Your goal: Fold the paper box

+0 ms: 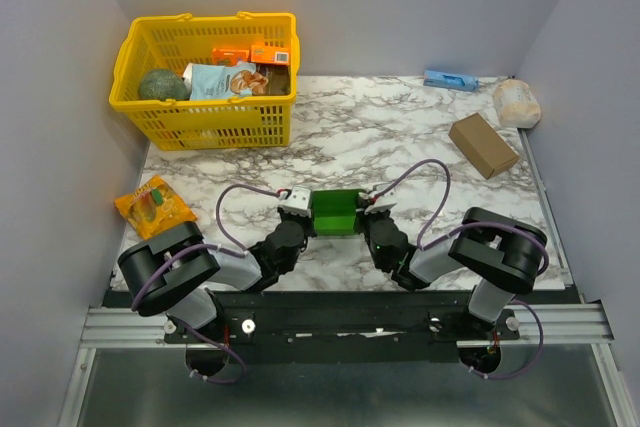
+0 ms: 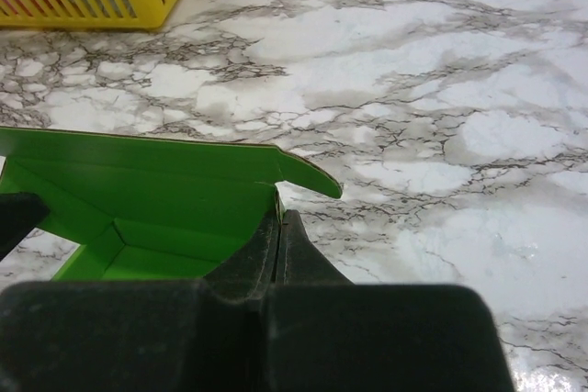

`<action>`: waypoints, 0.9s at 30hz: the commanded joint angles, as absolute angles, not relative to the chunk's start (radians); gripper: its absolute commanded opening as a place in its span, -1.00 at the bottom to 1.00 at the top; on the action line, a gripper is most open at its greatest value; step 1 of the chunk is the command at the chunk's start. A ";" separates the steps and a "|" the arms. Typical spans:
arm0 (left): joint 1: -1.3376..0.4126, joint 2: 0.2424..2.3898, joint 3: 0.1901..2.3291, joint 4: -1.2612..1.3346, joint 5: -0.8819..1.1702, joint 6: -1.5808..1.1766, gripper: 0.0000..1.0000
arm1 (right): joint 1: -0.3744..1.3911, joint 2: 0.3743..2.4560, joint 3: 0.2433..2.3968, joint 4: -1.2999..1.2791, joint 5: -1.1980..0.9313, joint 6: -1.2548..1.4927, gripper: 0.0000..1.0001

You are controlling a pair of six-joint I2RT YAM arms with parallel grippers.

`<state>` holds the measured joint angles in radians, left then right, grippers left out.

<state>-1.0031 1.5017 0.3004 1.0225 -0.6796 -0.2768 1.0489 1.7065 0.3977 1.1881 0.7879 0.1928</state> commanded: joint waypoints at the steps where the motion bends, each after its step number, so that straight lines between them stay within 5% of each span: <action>1: -1.055 1.526 0.262 1.028 -0.522 -0.422 -1.00 | 1.112 1.697 0.402 1.100 0.635 0.334 -0.99; 19: -1.120 1.542 0.244 0.855 -0.614 -0.595 -1.00 | 1.160 1.646 0.474 0.681 0.663 0.548 -0.96; 27: -1.178 1.548 0.278 0.719 -0.748 -0.575 -1.00 | 1.209 1.470 0.492 0.450 0.673 0.561 -0.02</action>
<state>-1.1236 1.5101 0.2604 0.9020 -0.7830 -0.5224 1.1534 1.5475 0.4580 0.6361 0.8158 0.4862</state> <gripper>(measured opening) 0.007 0.413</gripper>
